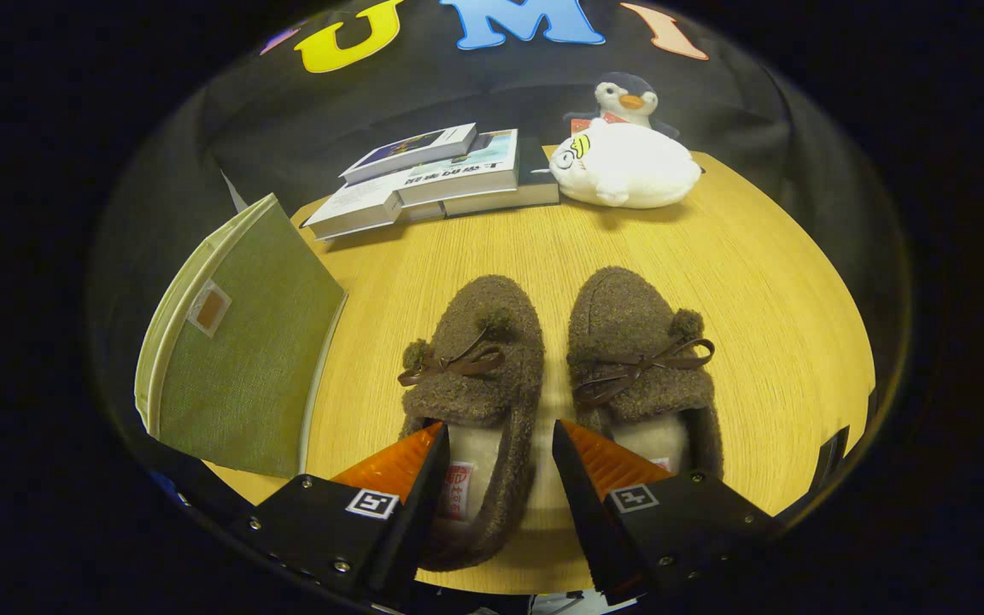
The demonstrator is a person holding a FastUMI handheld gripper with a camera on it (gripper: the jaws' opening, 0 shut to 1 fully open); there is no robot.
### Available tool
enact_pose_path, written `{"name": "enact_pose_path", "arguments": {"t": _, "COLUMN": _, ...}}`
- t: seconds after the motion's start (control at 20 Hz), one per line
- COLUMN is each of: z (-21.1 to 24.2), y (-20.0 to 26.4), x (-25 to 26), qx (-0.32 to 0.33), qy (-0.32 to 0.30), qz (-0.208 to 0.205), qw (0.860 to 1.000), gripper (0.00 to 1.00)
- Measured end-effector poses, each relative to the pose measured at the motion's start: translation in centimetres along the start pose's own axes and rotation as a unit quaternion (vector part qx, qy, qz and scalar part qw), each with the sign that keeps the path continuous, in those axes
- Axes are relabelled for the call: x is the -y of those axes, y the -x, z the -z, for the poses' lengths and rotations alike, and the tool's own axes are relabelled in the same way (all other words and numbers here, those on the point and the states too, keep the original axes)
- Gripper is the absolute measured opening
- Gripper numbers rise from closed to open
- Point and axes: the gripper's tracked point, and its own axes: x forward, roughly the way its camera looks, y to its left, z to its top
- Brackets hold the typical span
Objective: Open the storage box then place both shoes into the box .Put the left shoe in first, then the right shoe, with the right side of both shoes facing outward in a uniform manner.
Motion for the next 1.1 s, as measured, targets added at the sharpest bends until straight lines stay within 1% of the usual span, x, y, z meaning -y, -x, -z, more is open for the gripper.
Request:
{"name": "enact_pose_path", "arguments": {"t": 0.15, "z": 0.6, "y": -0.7, "x": 0.1, "qx": -0.013, "qy": 0.010, "qz": 0.008, "qw": 1.000, "gripper": 0.75}}
{"name": "enact_pose_path", "arguments": {"t": 0.25, "z": 0.9, "y": -1.4, "x": 0.1, "qx": -0.026, "qy": -0.018, "qz": 0.005, "qw": 0.999, "gripper": 0.49}}
{"name": "enact_pose_path", "arguments": {"t": 0.3, "z": 1.0, "y": -1.4, "x": 0.0, "qx": -0.031, "qy": -0.029, "qz": 0.001, "qw": 0.999, "gripper": 0.51}}
{"name": "enact_pose_path", "arguments": {"t": 0.35, "z": 0.8, "y": -1.3, "x": 0.4, "qx": -0.032, "qy": -0.039, "qz": 0.005, "qw": 0.999, "gripper": 0.51}}
{"name": "enact_pose_path", "arguments": {"t": 0.4, "z": 0.7, "y": -1.4, "x": 0.4, "qx": -0.031, "qy": -0.060, "qz": -0.001, "qw": 0.998, "gripper": 0.27}}
{"name": "enact_pose_path", "arguments": {"t": 0.45, "z": 0.9, "y": -1.3, "x": 0.4, "qx": -0.038, "qy": -0.071, "qz": -0.006, "qw": 0.997, "gripper": 0.23}}
{"name": "enact_pose_path", "arguments": {"t": 0.5, "z": 0.9, "y": -1.0, "x": 0.3, "qx": -0.041, "qy": -0.080, "qz": -0.011, "qw": 0.996, "gripper": 0.24}}
{"name": "enact_pose_path", "arguments": {"t": 0.55, "z": 0.6, "y": -0.5, "x": 1.2, "qx": -0.028, "qy": -0.096, "qz": 0.002, "qw": 0.995, "gripper": 0.23}}
{"name": "enact_pose_path", "arguments": {"t": 0.6, "z": 0.2, "y": -0.5, "x": 1.0, "qx": -0.033, "qy": -0.120, "qz": -0.009, "qw": 0.992, "gripper": 0.01}}
{"name": "enact_pose_path", "arguments": {"t": 0.7, "z": 0.8, "y": -0.3, "x": 0.6, "qx": -0.042, "qy": -0.146, "qz": -0.023, "qw": 0.988, "gripper": 0.01}}
{"name": "enact_pose_path", "arguments": {"t": 0.8, "z": 0.3, "y": 0.6, "x": 0.4, "qx": -0.041, "qy": -0.166, "qz": -0.036, "qw": 0.985, "gripper": 0.01}}
{"name": "enact_pose_path", "arguments": {"t": 1.1, "z": -4.1, "y": 4.6, "x": -2.3, "qx": -0.007, "qy": -0.205, "qz": -0.082, "qw": 0.975, "gripper": 0.01}}
